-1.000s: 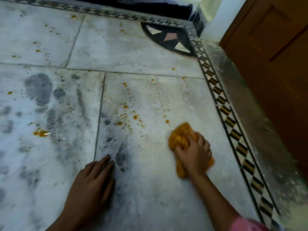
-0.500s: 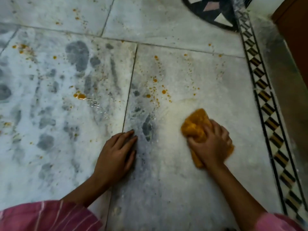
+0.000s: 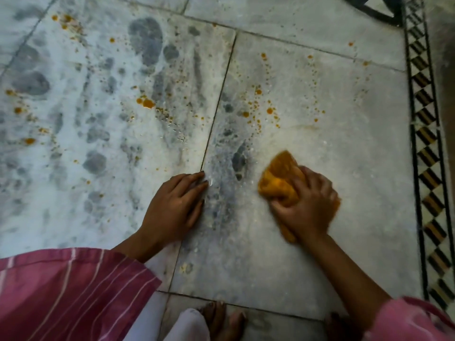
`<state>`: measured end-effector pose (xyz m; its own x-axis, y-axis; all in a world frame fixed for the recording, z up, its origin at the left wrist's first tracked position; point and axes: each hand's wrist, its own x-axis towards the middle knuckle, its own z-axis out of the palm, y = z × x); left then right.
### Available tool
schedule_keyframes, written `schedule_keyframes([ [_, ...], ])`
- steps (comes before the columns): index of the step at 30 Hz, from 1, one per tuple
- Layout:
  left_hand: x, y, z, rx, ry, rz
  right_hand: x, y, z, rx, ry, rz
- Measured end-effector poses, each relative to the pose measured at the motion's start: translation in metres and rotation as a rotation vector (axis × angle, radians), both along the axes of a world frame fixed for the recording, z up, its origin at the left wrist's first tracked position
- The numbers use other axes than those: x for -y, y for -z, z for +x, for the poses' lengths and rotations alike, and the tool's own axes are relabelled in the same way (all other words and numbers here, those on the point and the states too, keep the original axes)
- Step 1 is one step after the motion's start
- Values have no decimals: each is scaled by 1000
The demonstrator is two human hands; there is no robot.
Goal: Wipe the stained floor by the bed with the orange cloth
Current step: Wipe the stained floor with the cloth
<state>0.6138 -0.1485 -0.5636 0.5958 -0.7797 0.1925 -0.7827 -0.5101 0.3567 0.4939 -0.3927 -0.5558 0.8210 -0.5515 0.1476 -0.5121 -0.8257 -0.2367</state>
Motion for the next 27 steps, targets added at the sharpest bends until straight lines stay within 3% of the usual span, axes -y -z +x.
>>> schedule_keyframes([
  [2,0,-1,-1,3,-11,5,-38,0,32,-2,46,54],
  [3,-1,-1,-1,1,-16,6,-57,1,30,-5,-36,40],
  [6,-4,-2,-2,-17,-21,3,-79,5,-34,-40,-576,37],
  [8,-7,-1,-2,-29,-25,-11,-45,3,-73,-32,-806,19],
  [10,-10,-2,-4,-40,-31,-18,1,0,-78,-14,-736,-34],
  [12,-16,-1,-6,-48,-18,-17,26,-2,-46,-17,-478,-32],
  [15,-25,-2,-11,-51,-16,-27,-4,-4,36,-27,-2,13],
  [16,-26,-3,-12,-52,-20,-26,-25,-5,59,-38,65,70],
  [18,-26,-5,-13,-57,-24,-16,-68,-3,74,-48,-27,88],
  [20,-27,-5,-10,-73,-23,-8,-91,2,42,-58,-313,33],
  [23,-31,-2,-3,-99,-18,10,-56,6,-29,-42,-709,37],
  [25,-33,1,1,-98,-4,10,-13,3,-42,-19,-699,-18],
  [27,-31,1,3,-97,0,11,20,2,-19,-16,-460,-20],
])
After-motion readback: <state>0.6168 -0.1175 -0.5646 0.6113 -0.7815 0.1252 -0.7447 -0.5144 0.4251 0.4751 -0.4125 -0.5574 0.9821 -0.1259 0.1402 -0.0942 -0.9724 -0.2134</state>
